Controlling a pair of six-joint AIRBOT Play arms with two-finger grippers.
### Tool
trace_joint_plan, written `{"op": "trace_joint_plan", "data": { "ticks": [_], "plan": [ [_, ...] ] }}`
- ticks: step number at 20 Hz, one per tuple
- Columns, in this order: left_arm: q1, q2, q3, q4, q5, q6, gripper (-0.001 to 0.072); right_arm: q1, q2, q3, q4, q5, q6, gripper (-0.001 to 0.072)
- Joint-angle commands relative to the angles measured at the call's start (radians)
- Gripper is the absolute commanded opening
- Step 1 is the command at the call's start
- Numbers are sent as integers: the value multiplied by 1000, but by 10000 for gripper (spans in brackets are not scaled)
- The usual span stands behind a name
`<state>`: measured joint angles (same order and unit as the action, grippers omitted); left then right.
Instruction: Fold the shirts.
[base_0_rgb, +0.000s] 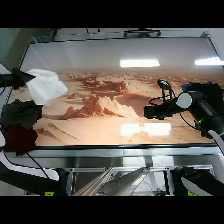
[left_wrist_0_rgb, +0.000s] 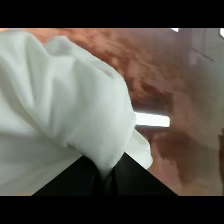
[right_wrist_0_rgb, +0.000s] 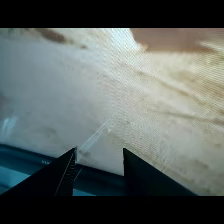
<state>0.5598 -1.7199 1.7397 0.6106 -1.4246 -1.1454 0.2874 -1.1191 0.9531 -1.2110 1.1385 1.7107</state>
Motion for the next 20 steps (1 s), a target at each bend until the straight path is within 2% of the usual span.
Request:
{"op": "trace_joint_plan", "data": {
  "ticks": [1,3,6,8,11,12,13,14,15,17,20],
  "plan": [
    [-154,169,-117,-79,-129,-6,-3,-1,29,0,0,2,-51,333],
    [-282,290,-274,-79,-88,11,-3,-2,66,0,-13,2,-66,333],
    [-460,408,-496,-26,42,18,-2,-2,122,0,-27,2,-66,343],
    [-573,438,-612,44,137,17,-2,-2,142,0,-26,2,-66,343],
    [-721,432,-740,52,265,18,1,-1,142,0,-24,17,-66,344],
    [-760,424,-767,50,303,18,122,-1,140,0,-22,19,-66,360],
    [-785,412,-774,53,311,18,363,-1,140,0,-22,19,-66,473],
    [-796,399,-763,53,296,18,526,-1,140,0,-14,22,-66,578],
    [-794,388,-742,53,263,14,720,0,140,0,0,29,-66,596],
    [-755,380,-684,57,162,9,720,2,140,-2,39,47,-66,596],
    [-648,390,-641,174,1,-83,720,3,139,-44,77,30,-103,596]
  ]
}}
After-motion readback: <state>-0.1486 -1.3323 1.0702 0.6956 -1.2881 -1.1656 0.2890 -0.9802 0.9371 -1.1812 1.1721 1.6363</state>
